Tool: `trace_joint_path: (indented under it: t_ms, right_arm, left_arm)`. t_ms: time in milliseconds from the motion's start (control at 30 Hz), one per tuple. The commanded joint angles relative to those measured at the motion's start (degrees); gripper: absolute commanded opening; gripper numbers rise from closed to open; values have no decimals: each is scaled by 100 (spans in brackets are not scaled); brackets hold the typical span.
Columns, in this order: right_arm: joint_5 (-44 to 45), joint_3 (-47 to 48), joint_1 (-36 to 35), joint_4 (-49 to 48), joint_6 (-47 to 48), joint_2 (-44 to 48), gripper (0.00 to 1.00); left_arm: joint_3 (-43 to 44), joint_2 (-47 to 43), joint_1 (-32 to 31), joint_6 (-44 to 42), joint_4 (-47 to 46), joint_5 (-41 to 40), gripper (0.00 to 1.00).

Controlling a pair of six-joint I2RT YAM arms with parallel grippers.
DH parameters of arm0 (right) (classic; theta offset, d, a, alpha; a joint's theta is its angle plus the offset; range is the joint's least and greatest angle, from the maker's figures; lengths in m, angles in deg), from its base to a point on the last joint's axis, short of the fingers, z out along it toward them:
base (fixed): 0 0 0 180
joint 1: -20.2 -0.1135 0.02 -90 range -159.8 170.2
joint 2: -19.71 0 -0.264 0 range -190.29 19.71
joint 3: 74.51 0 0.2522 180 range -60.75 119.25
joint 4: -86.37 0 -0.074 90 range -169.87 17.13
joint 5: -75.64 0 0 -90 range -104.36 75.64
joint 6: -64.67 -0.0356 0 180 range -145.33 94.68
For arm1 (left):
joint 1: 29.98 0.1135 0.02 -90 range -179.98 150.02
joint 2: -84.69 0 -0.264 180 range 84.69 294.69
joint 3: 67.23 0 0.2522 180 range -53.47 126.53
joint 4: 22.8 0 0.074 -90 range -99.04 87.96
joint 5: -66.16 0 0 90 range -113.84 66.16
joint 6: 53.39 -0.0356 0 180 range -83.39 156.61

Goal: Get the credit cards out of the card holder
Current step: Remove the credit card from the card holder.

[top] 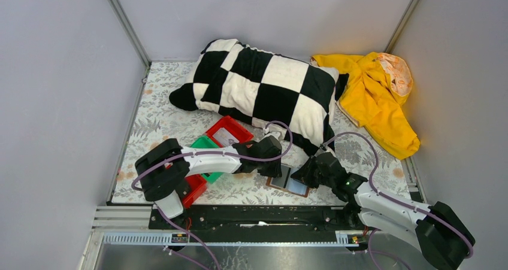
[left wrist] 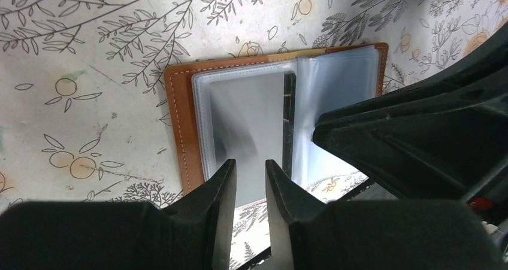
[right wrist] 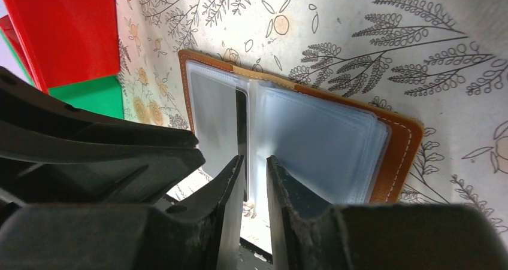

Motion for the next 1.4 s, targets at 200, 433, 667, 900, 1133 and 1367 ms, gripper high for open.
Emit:
trace_joint_path:
  t_ms: [200, 433, 667, 900, 1133, 1367]
  right_arm:
    - [-76, -40, 12, -362, -306, 67, 27]
    - [-170, -203, 12, -662, -405, -199, 27]
    - [-205, -453, 14, -1099, -510, -567, 25]
    - [-220, -401, 14, -1123, -485, -600, 24]
    - [-218, -398, 14, -1136, -519, -600, 24]
    - [-182, -425, 14, -1153, -578, -547, 22]
  left_arm:
    - [-181, 172, 47, 155, -531, 335, 26]
    - [-172, -63, 45, 179, -403, 124, 25]
    - [-301, -310, 120, 248, -300, -243, 27]
    - [-380, -157, 148, 370, -431, -140, 26]
    - [-370, 72, 151, 418, -700, 344, 25]
    - [-421, 172, 146, 494, -952, 609, 25]
